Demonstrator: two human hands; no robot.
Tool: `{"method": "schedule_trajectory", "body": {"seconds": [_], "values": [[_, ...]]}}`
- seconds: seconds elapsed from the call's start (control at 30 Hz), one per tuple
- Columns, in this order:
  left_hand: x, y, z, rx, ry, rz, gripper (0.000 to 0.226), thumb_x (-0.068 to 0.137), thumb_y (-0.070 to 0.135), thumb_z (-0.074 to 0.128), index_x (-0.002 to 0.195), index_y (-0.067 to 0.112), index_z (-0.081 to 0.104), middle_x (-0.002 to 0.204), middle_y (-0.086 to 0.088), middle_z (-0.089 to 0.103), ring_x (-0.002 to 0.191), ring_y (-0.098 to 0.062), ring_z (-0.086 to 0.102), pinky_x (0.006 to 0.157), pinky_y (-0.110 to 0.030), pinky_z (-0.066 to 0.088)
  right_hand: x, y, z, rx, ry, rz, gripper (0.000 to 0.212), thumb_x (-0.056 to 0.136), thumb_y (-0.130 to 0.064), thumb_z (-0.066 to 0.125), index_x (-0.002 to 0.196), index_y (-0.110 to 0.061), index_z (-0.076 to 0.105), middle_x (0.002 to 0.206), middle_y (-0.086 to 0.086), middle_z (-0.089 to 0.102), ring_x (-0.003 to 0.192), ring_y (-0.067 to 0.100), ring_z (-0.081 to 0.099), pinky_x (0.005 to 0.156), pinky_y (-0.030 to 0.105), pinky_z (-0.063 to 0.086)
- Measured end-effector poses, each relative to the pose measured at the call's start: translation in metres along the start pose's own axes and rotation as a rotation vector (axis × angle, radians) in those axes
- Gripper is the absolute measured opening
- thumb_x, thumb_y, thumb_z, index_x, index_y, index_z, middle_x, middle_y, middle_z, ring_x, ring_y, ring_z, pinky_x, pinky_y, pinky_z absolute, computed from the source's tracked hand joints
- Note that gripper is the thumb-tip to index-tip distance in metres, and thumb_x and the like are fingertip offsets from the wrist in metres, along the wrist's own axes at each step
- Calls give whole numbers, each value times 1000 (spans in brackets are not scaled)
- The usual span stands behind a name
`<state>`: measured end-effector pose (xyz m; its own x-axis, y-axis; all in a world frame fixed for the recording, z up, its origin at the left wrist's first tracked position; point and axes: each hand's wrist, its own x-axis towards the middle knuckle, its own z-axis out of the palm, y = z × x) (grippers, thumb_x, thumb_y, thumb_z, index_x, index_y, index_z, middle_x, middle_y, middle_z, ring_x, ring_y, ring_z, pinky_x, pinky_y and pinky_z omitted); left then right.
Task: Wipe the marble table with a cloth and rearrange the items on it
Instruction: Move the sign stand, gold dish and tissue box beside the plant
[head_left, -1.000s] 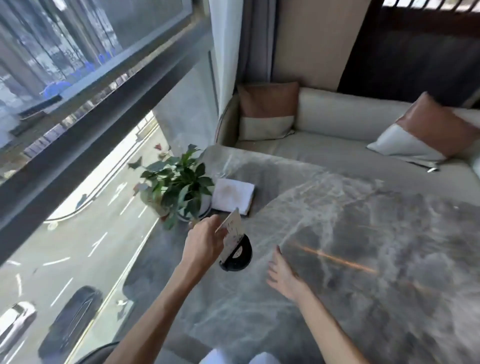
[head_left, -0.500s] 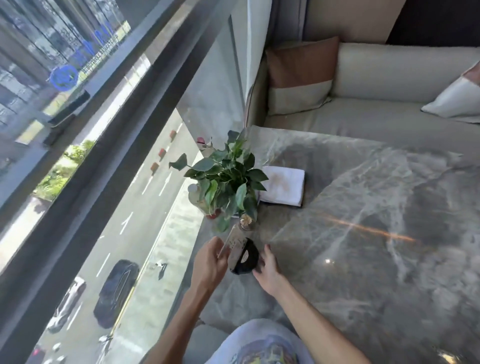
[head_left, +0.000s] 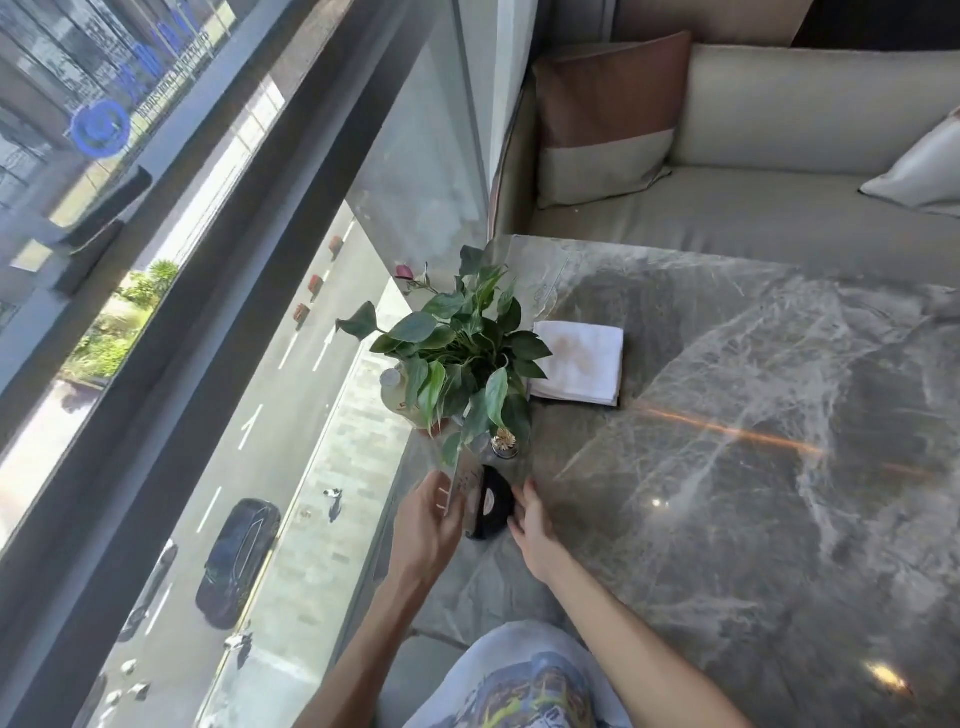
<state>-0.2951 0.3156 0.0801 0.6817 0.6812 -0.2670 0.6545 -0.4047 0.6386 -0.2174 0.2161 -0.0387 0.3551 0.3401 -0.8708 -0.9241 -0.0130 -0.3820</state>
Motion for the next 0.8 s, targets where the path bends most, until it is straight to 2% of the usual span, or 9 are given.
{"method": "schedule_trajectory", "body": {"seconds": [0.2,0.37,0.7,0.8], "values": [[-7,-5,6,-14,-23,-20,14,89,24,63,86,12,57,79,-3,66,69,-19,63,64,-36,52,3,3,1,-24,12,-55,52,106,-39,31,149,-12,37,155,3,39,146,16,33,122,29,24],[-8,-9,5,13,-27,-26,12,88,22,63,90,11,57,84,-6,67,72,-22,62,64,-34,49,2,6,1,-59,-4,-37,54,105,-40,34,149,-10,39,153,4,43,142,16,39,118,28,29],[-8,-8,7,55,-30,1,16,92,30,60,93,14,58,89,-5,68,76,-20,63,63,-32,48,-3,9,1,-47,-29,-19,55,106,-40,33,153,-11,31,158,2,34,148,16,29,122,32,25],[-6,-6,8,84,-48,-11,21,94,33,55,92,13,55,90,-6,67,80,-23,62,65,-36,48,-5,10,0,-44,-37,-13,57,105,-40,35,154,-11,29,159,2,32,148,16,28,122,33,24]]}}
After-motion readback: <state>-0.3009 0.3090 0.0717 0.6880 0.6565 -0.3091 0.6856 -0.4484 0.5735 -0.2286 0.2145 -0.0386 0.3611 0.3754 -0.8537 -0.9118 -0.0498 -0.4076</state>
